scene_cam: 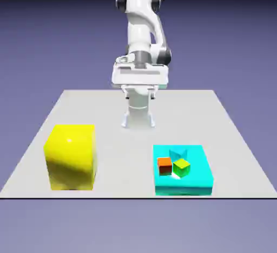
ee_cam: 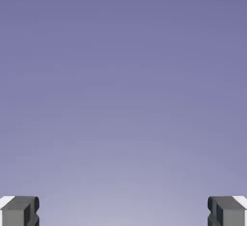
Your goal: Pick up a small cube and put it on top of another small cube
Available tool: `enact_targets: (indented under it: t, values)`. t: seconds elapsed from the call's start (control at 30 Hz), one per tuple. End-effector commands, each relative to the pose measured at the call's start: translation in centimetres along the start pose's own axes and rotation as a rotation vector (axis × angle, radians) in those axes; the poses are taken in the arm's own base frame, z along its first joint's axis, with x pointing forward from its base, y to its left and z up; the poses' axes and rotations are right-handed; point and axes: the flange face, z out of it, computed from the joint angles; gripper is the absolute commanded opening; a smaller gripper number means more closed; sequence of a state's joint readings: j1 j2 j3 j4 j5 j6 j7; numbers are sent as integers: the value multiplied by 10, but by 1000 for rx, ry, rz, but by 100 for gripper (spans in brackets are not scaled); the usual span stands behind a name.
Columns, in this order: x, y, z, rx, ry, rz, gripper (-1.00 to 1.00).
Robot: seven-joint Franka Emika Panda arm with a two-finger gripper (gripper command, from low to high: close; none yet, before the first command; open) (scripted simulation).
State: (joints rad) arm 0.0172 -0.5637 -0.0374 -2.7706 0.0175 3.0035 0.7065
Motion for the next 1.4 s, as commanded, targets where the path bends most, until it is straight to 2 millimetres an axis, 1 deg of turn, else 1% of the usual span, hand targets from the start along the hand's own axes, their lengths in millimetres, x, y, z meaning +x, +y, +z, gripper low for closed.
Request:
enact_targets:
  t: [0.0,0.1,0.23,0.37,0.5,0.53,0.57,0.67,0.7,0.97,1.2,1.37]
  values:
    - [15,12,9,-34,-12,8,0]
    - [56,55,35,-136,-50,31,0]
    - [106,127,63,-268,-108,62,0]
    - [145,213,78,-397,-174,93,0]
    - [173,308,78,-519,-248,123,0]
    - [178,332,75,-549,-269,130,0]
    - [175,360,73,-590,-286,172,0]
    - [146,448,62,-729,-333,366,0]
    - [135,468,59,-763,-341,422,0]
    - [57,501,60,-881,-303,749,0]
    - [-12,517,58,-976,-259,1026,0]
    - [-28,469,68,-936,-170,1123,0]
